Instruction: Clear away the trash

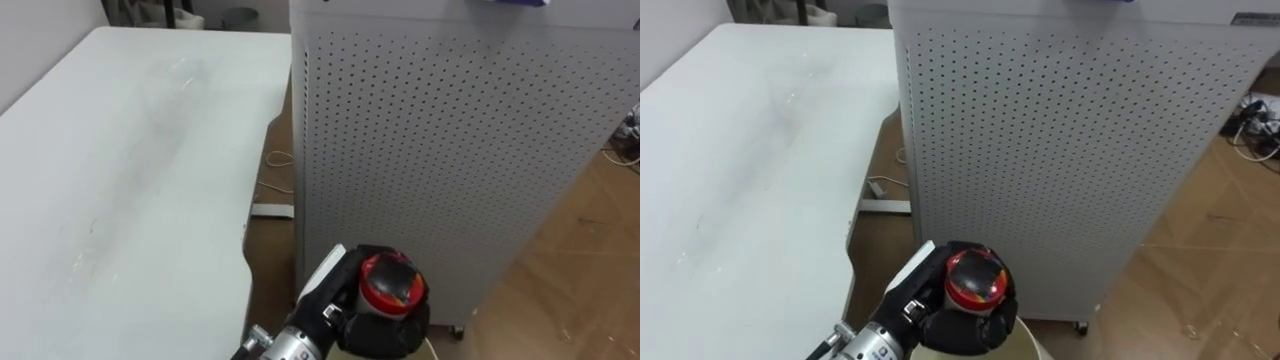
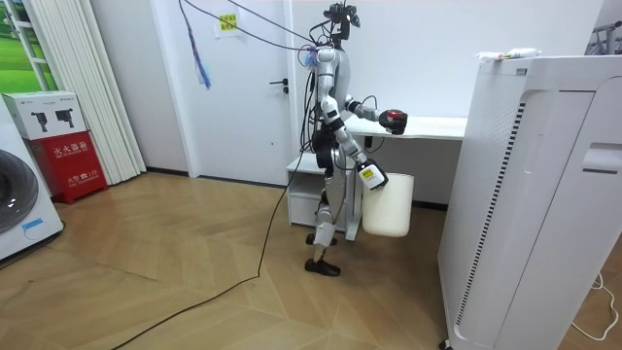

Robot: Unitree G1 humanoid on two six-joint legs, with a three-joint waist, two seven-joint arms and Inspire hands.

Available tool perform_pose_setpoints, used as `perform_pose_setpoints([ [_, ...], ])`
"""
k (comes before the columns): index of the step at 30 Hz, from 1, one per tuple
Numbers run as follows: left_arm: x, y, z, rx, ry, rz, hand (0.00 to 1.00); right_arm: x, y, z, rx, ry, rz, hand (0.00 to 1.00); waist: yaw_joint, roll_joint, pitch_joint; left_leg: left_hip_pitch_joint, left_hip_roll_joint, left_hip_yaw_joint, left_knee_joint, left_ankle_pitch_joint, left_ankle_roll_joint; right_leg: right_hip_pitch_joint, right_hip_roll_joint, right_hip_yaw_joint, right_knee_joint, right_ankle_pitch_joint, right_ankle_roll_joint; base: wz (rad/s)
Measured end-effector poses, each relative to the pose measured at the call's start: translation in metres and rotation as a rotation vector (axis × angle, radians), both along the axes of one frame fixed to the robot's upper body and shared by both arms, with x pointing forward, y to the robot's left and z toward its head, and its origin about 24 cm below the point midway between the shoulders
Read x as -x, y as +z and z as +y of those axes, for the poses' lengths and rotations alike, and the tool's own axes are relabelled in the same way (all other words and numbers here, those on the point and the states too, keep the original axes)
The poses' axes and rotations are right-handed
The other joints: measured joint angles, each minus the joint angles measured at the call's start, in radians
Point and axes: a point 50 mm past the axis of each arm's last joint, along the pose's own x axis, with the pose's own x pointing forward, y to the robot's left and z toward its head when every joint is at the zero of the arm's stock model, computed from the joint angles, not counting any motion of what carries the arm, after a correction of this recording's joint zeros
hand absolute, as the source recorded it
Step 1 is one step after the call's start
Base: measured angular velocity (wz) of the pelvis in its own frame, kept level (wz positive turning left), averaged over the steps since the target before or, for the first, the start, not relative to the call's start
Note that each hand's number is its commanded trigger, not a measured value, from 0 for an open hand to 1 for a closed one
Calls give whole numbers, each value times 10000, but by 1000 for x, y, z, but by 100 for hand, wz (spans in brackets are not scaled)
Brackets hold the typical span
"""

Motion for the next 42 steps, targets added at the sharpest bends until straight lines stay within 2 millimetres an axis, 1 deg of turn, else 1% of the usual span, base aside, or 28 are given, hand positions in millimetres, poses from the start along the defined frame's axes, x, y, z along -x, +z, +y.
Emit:
perform_pose_setpoints([
  [2, 2, -2, 0, -6, 7, 84, 0, -1, 1, 1, -13, 9, -41, 100, -67, 9, 4, 0, 0, 1, 0, 0, 0, -3, 2, 1, -4, 0, 0, 0],
  [6, 5, -4, -1, -36, -79, 181, 0, -2, 2, 1, 47, -43, -112, 100, -73, 92, 19, -36, 0, 1, 8, 0, 0, -30, 2, 1, -2, 0, 0, 0],
  [9, 7, -6, -3, -88, -207, 228, 0, -5, 4, 2, 66, -43, -277, 100, -68, 273, 24, -176, -3, -1, 27, 3, -3, -187, 2, 14, 29, 3, -5, 0],
  [11, 8, -7, -4, -98, -297, 251, 0, -5, 4, 2, 52, -34, -285, 100, -67, 382, 12, -169, -2, 0, 20, 3, -3, -188, 2, 16, 29, 3, -5, 0],
  [14, 10, -7, -6, -110, -406, 279, 0, -1, 1, 7, 75, 242, -120, 100, -31, 464, 25, -171, 2, -2, 1, 23, -32, -197, 3, 4, 28, 2, -5, 0],
  [19, 10, -8, -7, -130, -418, 304, 0, 0, 1, 4, 165, 301, -105, 100, -90, 451, 31, -165, 9, -1, -2, 25, -35, -200, 5, -1, 28, 2, -6, 0],
  [25, 11, -10, -7, -224, -427, 437, 0, 6, -2, 5, 8, 369, 45, 100, -88, 419, 39, -90, 18, 83, -26, 25, -35, -179, 7, 26, 39, 2, -6, -3],
  [34, 12, -12, -8, -271, -465, 486, 0, 11, -4, 5, -87, 445, 163, 100, -89, 411, 36, 0, 18, 243, -68, 26, -34, -189, 19, 203, 64, 8, -13, -5],
  [36, 11, -11, -8, -478, -505, 311, 0, 15, -6, 5, -104, 449, 262, 100, -73, 389, 40, 61, 31, 383, -78, 25, -34, -190, 23, 266, 115, 8, -13, -12],
  [40, 9, -6, -7, -806, -460, -216, 0, 20, -8, 5, -100, 417, 382, 100, -94, 320, 35, 94, 20, 508, -79, 25, -33, -297, 10, 294, 254, 7, -13, -10],
  [41, 7, -3, -6, -933, -403, -439, 0, 21, -8, 4, -174, 268, 366, 100, -80, 288, 54, 95, 33, 585, -77, 25, -33, -402, 6, 288, 380, 7, -13, -28],
  [42, 5, -2, -4, -1097, -327, -628, 0, 21, -8, 4, -175, 237, 382, 100, -73, 242, 48, 113, 57, 757, -76, 25, -33, -492, -1, 274, 465, 8, -14, -33],
])
